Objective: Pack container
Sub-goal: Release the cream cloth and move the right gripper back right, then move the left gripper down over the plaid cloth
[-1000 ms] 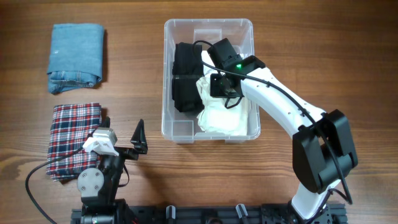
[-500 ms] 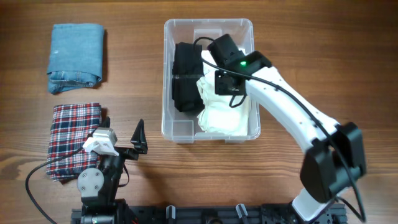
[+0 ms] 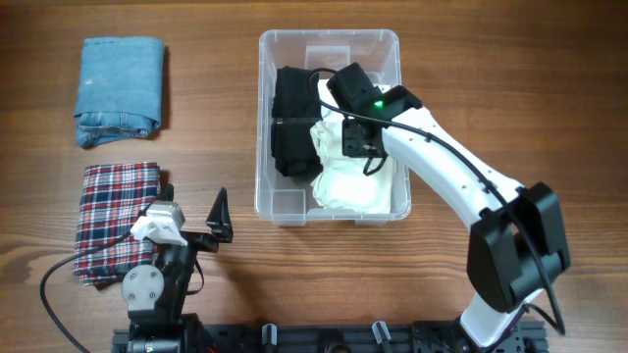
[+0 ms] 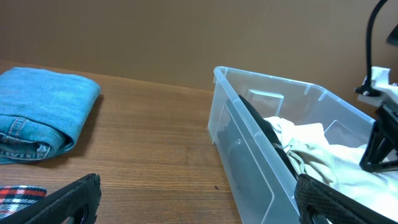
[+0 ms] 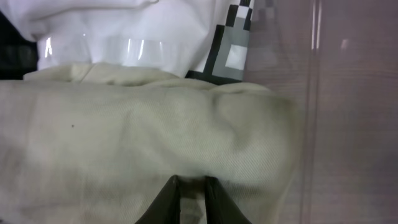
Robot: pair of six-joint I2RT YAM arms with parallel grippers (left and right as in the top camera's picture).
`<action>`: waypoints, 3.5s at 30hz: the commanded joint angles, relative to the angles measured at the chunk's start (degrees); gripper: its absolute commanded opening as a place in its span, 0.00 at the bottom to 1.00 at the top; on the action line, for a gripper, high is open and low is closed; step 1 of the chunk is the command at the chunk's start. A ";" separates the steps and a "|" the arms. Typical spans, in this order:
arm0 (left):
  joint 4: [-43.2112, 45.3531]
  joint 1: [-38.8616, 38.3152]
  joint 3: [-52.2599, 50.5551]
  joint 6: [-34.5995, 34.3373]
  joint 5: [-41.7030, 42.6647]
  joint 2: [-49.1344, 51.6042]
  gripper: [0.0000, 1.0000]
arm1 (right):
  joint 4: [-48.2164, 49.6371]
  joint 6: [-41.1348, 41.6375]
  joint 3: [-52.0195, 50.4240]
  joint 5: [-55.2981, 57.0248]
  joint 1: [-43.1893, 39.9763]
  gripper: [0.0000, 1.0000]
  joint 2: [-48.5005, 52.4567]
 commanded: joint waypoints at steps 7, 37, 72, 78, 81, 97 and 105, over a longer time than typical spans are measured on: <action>-0.22 0.37 -0.26 1.09 -0.57 -0.04 1.00 | 2.71 1.33 -1.92 2.14 -0.68 0.14 10.34; -0.22 0.37 -0.26 1.11 -0.57 -0.04 1.00 | -14.43 -4.76 10.10 1.75 -29.20 1.00 -22.43; -0.15 0.37 -0.26 1.03 -0.50 -0.04 1.00 | -9.25 -0.15 5.09 -6.05 -52.50 1.00 -15.13; 1.70 0.37 1.64 0.48 7.63 -0.04 1.00 | -9.25 -0.17 5.09 -6.05 -52.50 1.00 -15.13; 0.68 0.37 5.60 1.05 8.48 0.22 1.00 | -9.25 -0.17 5.09 -6.05 -52.50 1.00 -15.13; -41.29 0.37 50.95 6.88 -9.20 39.89 1.00 | -9.25 -0.17 5.09 -6.05 -52.50 1.00 -15.13; -45.40 1.64 54.49 -4.79 -16.55 52.41 1.00 | -9.22 -0.17 5.09 -6.05 -52.50 1.00 -15.13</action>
